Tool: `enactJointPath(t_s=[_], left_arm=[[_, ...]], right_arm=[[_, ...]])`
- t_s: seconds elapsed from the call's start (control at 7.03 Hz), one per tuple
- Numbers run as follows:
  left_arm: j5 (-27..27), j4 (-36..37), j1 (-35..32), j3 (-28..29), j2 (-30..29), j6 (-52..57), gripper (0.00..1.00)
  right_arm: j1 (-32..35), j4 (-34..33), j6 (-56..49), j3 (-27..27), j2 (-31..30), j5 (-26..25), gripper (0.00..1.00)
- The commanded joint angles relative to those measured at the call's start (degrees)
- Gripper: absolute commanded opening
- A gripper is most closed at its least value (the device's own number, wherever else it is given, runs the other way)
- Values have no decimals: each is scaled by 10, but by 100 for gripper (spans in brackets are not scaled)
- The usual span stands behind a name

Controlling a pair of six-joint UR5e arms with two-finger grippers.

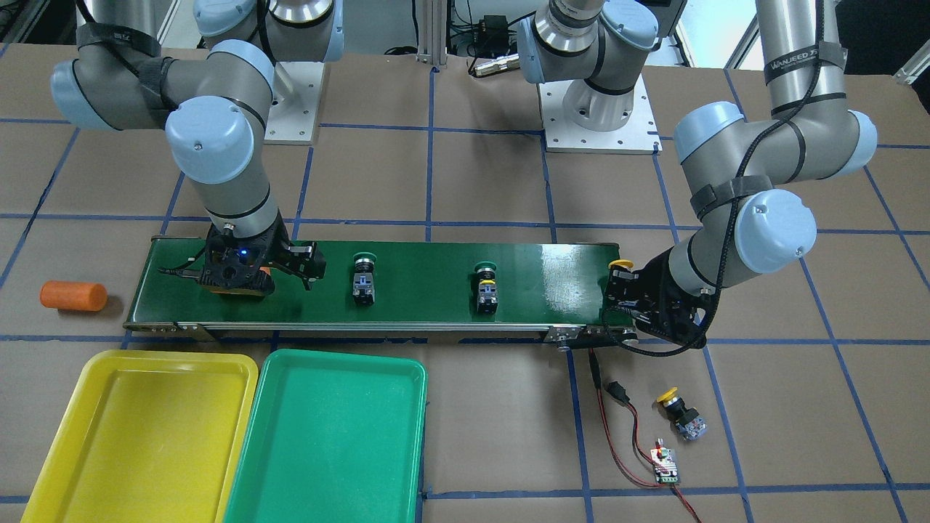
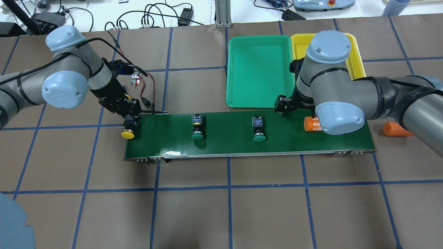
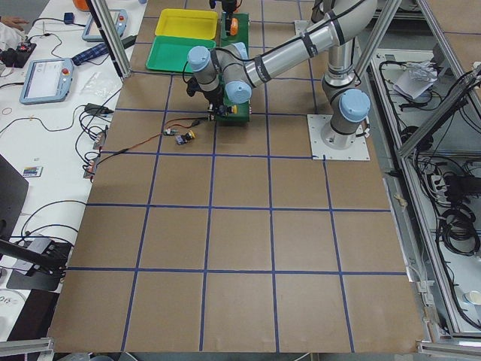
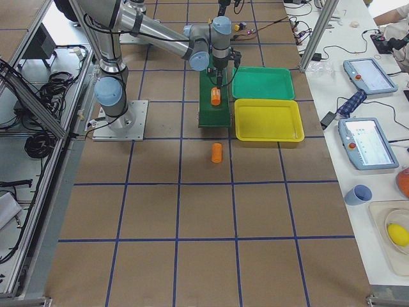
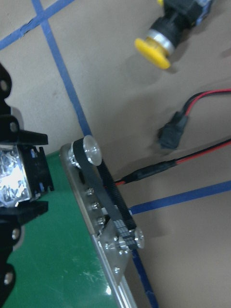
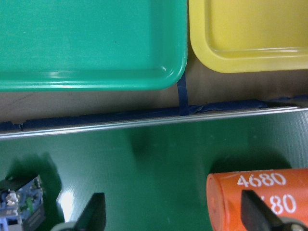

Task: Sort buttons by color to trays
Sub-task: 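Grasp the belt's green push-button with the right gripper while the left places a yellow button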

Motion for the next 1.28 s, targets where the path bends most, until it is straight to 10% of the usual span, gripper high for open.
enactJointPath(t_s=[0.0, 0.14, 0.28, 0.43, 1.14], left_arm=[[-11, 2, -14, -2, -1, -6, 0], [-7, 3, -30, -5, 12, -10, 47], [-3, -1, -31, -5, 22, -13, 61], [-4, -4, -35, -10, 27, -15, 97], [84, 1, 4, 47, 55, -14, 100]], right_arm=[[1, -1, 0, 1, -1, 0, 100], [1, -1, 1, -17, -2, 2, 100], [1, 1, 0, -8, -1, 1, 100], [2, 0, 2, -11, -3, 5, 100], [57, 0, 66, -3, 2, 10, 100]])
